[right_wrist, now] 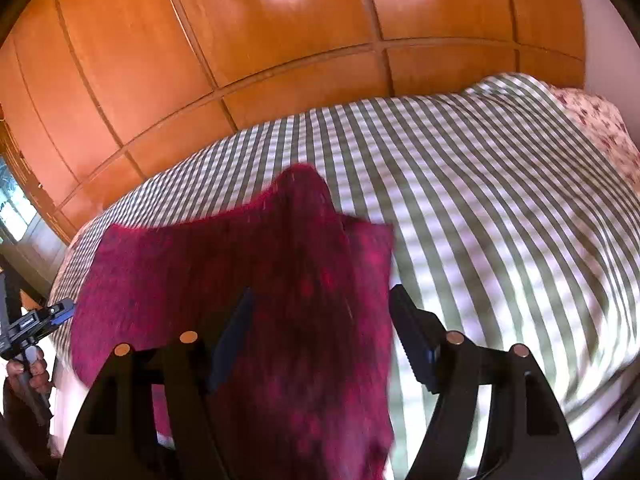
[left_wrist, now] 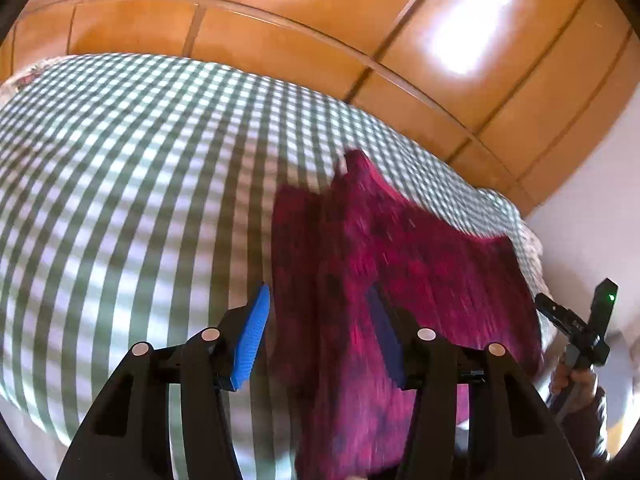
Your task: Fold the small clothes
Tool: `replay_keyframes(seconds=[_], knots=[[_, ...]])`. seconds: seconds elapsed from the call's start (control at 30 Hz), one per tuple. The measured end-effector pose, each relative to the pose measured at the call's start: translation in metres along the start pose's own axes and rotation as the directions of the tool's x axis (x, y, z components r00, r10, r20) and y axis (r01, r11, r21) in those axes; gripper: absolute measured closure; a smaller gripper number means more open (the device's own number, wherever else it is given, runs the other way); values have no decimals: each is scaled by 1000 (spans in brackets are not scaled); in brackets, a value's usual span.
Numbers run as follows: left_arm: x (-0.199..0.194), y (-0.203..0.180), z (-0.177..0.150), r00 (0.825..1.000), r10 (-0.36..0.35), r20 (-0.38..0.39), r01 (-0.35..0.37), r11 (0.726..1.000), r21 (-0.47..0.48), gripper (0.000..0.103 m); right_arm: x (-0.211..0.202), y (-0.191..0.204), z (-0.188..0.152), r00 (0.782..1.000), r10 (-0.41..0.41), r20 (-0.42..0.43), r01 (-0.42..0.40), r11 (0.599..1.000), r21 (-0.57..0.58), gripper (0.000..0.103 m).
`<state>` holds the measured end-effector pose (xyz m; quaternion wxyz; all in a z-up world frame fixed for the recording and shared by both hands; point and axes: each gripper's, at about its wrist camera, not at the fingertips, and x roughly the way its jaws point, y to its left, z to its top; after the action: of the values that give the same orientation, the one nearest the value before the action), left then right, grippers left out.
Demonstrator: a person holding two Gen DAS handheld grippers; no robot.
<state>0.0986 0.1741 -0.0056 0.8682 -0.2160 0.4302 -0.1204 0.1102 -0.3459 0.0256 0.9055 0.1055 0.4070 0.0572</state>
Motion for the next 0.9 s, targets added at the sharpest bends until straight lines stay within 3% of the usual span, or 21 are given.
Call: replay_keyframes(seconds=[0.17, 0.23, 0.27, 0.3, 0.33, 0.4, 0.5, 0.6, 0.8, 0.9], knots=[[29, 2, 30, 1000, 9, -9, -9, 1000, -18, 53, 49, -4, 23, 996, -75, -43, 76, 997, 2, 35], [44, 3, 37, 999, 14, -29, -15, 1000, -26, 53, 61, -7, 21, 995, -73, -69, 74, 997, 11, 46], [53, 3, 41, 999, 7, -49, -7, 1000, -19, 56, 63, -8, 20, 994, -78, -70, 78, 997, 6, 60], [57, -1, 41, 999, 12, -53, -13, 1000, -8, 65, 64, -8, 20, 995, -72, -70, 72, 997, -1, 78], [61, -3, 41, 998, 30, -54, -29, 1000, 8, 87, 63, -7, 20, 996, -67, -67, 67, 998, -7, 79], [62, -8, 42, 998, 46, -34, -45, 998, 34, 91, 54, 1, 21, 996, -86, -33, 85, 996, -30, 86], [53, -15, 45, 997, 77, 29, -79, 994, 73, 92, 30, 11, 31, 996, -67, 52, 69, 997, -38, 87], [62, -7, 50, 993, 111, 25, -112, 993, 37, 92, 29, 14, 43, 994, -68, 88, 71, 997, -30, 87], [104, 2, 46, 979, 204, -25, -202, 978, 59, 89, 100, 1, 32, 984, -169, -54, 170, 985, 12, 86], [110, -2, 47, 971, 238, -18, -236, 967, 95, 85, 108, -2, 27, 979, -195, -51, 196, 980, 12, 84]])
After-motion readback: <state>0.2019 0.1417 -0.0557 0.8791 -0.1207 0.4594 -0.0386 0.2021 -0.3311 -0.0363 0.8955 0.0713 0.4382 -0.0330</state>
